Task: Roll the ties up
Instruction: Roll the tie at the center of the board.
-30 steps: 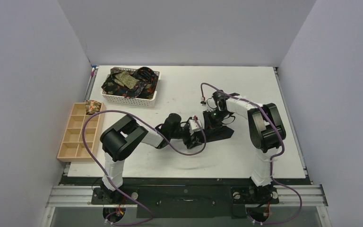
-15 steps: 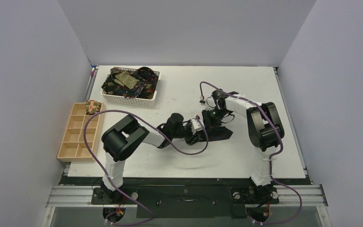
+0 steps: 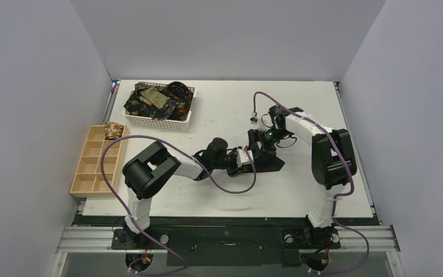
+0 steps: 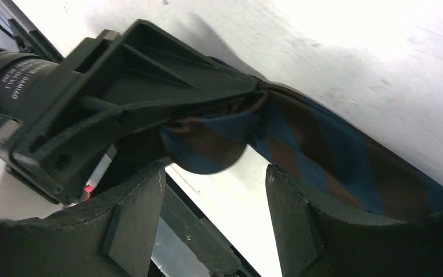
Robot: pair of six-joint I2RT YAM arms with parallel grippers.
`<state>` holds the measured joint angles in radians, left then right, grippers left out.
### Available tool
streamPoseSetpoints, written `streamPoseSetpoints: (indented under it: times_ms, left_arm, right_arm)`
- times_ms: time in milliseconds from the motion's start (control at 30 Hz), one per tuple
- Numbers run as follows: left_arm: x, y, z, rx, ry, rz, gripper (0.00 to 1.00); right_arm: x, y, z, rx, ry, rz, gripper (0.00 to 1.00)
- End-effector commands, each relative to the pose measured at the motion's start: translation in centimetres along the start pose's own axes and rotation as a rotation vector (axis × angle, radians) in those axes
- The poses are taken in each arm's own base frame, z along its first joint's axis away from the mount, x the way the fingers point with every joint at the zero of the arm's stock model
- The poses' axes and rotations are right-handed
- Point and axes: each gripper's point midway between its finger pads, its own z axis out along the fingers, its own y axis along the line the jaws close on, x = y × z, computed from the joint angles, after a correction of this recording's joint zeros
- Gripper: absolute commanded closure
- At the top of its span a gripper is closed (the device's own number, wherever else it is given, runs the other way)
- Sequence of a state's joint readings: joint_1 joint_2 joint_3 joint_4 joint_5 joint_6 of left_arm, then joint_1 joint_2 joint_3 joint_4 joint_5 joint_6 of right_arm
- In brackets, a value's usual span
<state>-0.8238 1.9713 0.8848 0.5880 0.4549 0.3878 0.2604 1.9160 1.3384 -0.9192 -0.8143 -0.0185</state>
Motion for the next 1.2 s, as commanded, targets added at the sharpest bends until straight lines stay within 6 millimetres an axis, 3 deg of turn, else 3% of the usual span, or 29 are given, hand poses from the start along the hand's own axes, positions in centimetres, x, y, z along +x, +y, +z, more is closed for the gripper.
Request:
streamPoseSetpoints:
  times_ms: [0, 133, 200, 267, 300, 367, 467, 567, 667, 800, 1167]
  left_arm:
    - [8.4, -3.5, -1.2, 0.087, 0.285, -0.056, 0.69]
    - [8.7, -3.8, -1.3, 0.102, 0.306, -0.053, 0.68]
    - [8.7, -3.8, -1.4, 0.103, 0.310, -0.053, 0.68]
    - [8.6, -3.8, -1.4, 0.100, 0.308, -0.060, 0.67]
    - [8.5, -3.8, -1.4, 0.098, 0.305, -0.072, 0.66]
    - [8.1, -3.6, -1.2, 0.093, 0.292, -0.088, 0.65]
    - [7.0, -3.1, -0.9, 0.086, 0.254, -0.113, 0.57]
    - [4.3, -2.9, -0.7, 0.093, 0.160, -0.175, 0.38]
    - [1.3, -2.1, -0.7, 0.076, 0.038, -0.208, 0.28]
    - [-1.7, -1.7, -0.4, 0.082, -0.063, -0.225, 0.24]
    - [-2.3, -0.5, 1.7, 0.074, -0.089, -0.168, 0.24]
  right_arm:
    - [-1.0, 2.2, 0.8, -0.027, -0.042, -0.056, 0.40]
    - [-1.1, 0.8, 2.0, 0.026, -0.023, -0.053, 0.50]
    - [-0.6, -0.4, 2.4, 0.052, -0.005, -0.045, 0.59]
    - [0.2, -1.4, 2.6, 0.074, 0.014, -0.026, 0.77]
    - [0.7, -1.9, 2.7, 0.084, 0.029, -0.014, 0.91]
    - [1.4, -2.7, 2.9, 0.108, 0.049, -0.028, 1.00]
    - [1.8, -3.6, 3.0, 0.128, 0.058, -0.038, 1.00]
    - [1.6, -5.2, 3.2, 0.171, 0.041, -0.040, 1.00]
    - [1.7, -6.6, 3.6, 0.193, 0.048, -0.043, 1.00]
    - [1.6, -7.7, 3.9, 0.229, 0.051, -0.039, 1.00]
    - [2.0, -10.7, 3.8, 0.418, 0.078, -0.010, 1.00]
